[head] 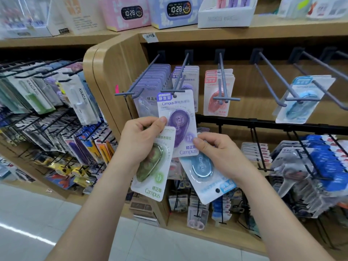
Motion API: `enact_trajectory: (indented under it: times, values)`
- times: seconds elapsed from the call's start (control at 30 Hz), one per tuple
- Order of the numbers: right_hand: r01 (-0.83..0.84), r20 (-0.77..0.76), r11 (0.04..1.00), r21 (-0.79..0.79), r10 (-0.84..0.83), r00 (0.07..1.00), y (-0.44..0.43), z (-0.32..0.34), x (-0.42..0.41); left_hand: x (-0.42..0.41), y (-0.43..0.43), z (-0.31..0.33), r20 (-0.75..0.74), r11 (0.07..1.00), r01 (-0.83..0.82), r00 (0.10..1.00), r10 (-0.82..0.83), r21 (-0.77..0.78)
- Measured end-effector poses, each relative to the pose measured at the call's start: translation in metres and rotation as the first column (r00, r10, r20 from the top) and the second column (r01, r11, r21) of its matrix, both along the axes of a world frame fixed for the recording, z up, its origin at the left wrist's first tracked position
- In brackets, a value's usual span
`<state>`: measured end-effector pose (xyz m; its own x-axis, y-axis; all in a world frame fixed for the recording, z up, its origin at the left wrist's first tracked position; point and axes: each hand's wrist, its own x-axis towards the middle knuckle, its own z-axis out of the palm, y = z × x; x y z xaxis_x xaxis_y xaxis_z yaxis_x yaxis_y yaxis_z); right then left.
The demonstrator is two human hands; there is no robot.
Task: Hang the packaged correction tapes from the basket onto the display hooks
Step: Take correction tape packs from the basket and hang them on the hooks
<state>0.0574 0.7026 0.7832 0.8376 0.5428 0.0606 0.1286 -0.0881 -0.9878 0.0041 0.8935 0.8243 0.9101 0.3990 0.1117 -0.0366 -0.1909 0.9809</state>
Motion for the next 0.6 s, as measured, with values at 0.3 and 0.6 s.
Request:
enact_trajectory:
  times: [0.3, 0.6]
  values:
    - [0.080, -0.045, 0.996, 0.033, -0.078, 0.996, 0.003, 0.001, 0.002, 0.008, 0.005, 0.000, -0.136, 0.998, 0.033, 0.990, -0.041, -0.059]
    - [0.264, -0.061, 0.963, 0.058, -0.260, 0.964, 0.030, 0.007, 0.018, 0.003, 0.001, -0.022, -0.253, 0.994, 0.107, 0.962, -0.102, 0.008]
